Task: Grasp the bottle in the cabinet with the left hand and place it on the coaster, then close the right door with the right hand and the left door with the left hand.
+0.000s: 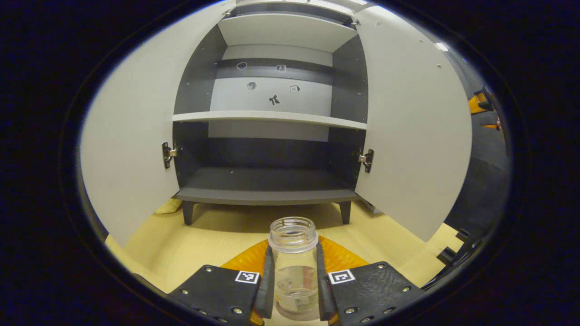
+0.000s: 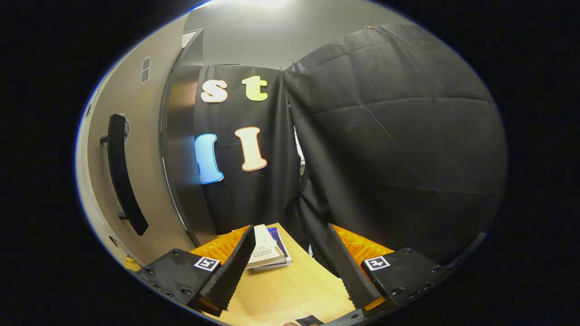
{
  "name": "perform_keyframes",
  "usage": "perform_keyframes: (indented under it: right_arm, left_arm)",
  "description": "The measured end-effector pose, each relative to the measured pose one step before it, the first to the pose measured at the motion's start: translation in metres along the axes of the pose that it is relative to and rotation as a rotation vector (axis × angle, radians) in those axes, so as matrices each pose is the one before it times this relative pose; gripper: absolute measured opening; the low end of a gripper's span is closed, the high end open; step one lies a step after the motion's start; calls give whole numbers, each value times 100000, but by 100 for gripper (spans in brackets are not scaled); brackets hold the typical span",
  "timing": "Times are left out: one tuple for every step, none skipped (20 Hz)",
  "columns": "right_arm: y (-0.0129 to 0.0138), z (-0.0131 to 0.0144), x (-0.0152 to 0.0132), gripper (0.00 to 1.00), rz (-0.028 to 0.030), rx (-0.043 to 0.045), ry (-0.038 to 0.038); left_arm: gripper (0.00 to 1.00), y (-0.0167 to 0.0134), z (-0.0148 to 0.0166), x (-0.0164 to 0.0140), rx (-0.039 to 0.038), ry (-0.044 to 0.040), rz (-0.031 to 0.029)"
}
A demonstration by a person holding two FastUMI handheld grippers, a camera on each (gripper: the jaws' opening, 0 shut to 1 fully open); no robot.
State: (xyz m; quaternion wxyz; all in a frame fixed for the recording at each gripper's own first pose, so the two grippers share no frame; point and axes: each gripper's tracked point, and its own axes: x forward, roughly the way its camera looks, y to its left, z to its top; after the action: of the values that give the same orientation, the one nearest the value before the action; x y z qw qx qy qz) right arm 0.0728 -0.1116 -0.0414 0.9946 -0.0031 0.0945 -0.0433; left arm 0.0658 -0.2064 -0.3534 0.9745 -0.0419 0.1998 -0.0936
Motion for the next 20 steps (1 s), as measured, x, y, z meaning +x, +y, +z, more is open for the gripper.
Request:
perform_keyframes:
  right_arm:
    - [-3, -103, 46, 96, 258, 6, 604]
    - [11, -172, 40, 96, 259, 32, 328]
    - [-58, -16, 29, 100, 28, -115, 105]
    - [-124, -143, 97, 96, -317, -471, 154]
    - [-212, 72, 137, 100, -911, -519, -105]
    - [-199, 80, 83, 100, -787, -81, -192]
    - [-71, 275, 68, 100, -128, 364, -325]
    - [-175, 141, 78, 100, -289, 478, -493]
    - [-173, 145, 84, 100, -239, 459, -457]
    - [-29, -19, 75, 100, 110, 380, -300]
    - [26, 75, 115, 96, 341, -31, -190]
    - [-154, 23, 109, 100, -363, -765, -475]
    - [-532, 269, 250, 100, -1444, -941, -838]
    - [-339, 336, 193, 100, -633, -363, -1019]
    - [-213, 382, 174, 100, -91, 125, -717]
    - [-189, 184, 204, 100, -275, 52, -812]
    - [-170, 209, 239, 100, -283, -111, -707]
    - [-69, -69, 209, 96, 6, -37, -74]
    - [117, -19, 188, 96, 451, 289, 215]
    - [302, -103, 204, 96, 669, 600, 203]
  left_arm:
    - [34, 0, -289, -65, -49, 184, 468]
    - [41, -108, -95, -156, 766, -306, 335]
    - [48, -155, -345, -499, 934, 283, -61]
    - [48, -125, -539, -139, 603, 1994, 827]
    - [47, 50, -511, 182, -321, 1621, 1012]
    - [46, -37, -10, -71, -100, 83, 105]
    - [50, 176, 137, 218, 1026, -302, -65]
    - [49, 42, 111, 31, 921, 99, -78]
    - [49, -139, -265, 95, -141, 888, -898]
    - [49, -180, 7, 8, -1253, 1381, -1500]
    - [51, -545, -425, 159, -1554, 2056, -307]
    - [71, -51, -259, -43, -786, 1801, 1945]
    - [91, 679, -339, -585, -387, 1069, 2779]
    - [100, 551, 107, -263, -1087, 615, 2038]
    - [100, 292, -35, -361, -2112, 465, 207]
    - [89, 120, 204, -509, -2732, -174, -926]
    - [95, -146, 255, -678, -2443, -439, -1450]
    - [95, -312, 369, -722, -1363, -331, -1321]
    - [100, -23, 501, -424, -448, -404, -511]
    - [95, -58, 676, -465, 62, -559, -378]
